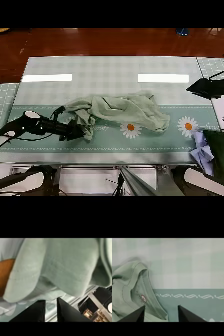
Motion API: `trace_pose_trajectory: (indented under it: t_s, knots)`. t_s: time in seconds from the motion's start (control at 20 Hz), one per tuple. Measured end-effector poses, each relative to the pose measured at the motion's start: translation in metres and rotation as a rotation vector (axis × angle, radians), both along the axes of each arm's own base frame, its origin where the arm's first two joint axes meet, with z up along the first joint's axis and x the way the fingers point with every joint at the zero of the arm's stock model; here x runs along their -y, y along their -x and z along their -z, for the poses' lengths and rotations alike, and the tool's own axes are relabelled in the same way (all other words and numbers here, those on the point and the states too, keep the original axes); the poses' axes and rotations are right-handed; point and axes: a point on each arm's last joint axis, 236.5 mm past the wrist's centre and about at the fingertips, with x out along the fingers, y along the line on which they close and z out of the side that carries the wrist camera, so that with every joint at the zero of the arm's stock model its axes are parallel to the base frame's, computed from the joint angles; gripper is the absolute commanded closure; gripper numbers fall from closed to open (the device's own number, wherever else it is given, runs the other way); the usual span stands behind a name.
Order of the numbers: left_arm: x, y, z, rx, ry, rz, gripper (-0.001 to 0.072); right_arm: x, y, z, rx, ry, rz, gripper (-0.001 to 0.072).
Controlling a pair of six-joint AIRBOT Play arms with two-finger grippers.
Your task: Fold the shirts.
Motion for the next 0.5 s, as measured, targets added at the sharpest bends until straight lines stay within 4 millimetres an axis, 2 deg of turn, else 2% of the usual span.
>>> trace_pose_trajectory:
  t_s: [0.1, 0.15, 0.2, 0.25, 0.5]
  knots:
    - [0.001, 0.002, 0.000, -0.016, 0.007, 0.003, 0.0432, -0.001, 0.001, 0.000, -0.004, -0.005, -0.004, 0.0223]
    - [0.001, 0.003, -0.001, -0.018, 0.006, 0.008, 0.0316, -0.002, 0.002, 0.000, -0.006, -0.006, -0.006, 0.0228]
    - [0.001, 0.001, -0.002, -0.018, 0.008, 0.010, 0.0165, -0.002, 0.002, 0.000, -0.007, -0.007, -0.008, 0.0228]
    - [0.001, -0.001, -0.004, -0.016, 0.012, 0.011, 0.0125, -0.002, 0.002, 0.000, -0.006, -0.006, -0.011, 0.0228]
    - [0.008, -0.015, -0.017, 0.002, 0.032, 0.017, 0.0127, -0.003, 0.003, 0.000, -0.004, -0.004, -0.023, 0.0229]
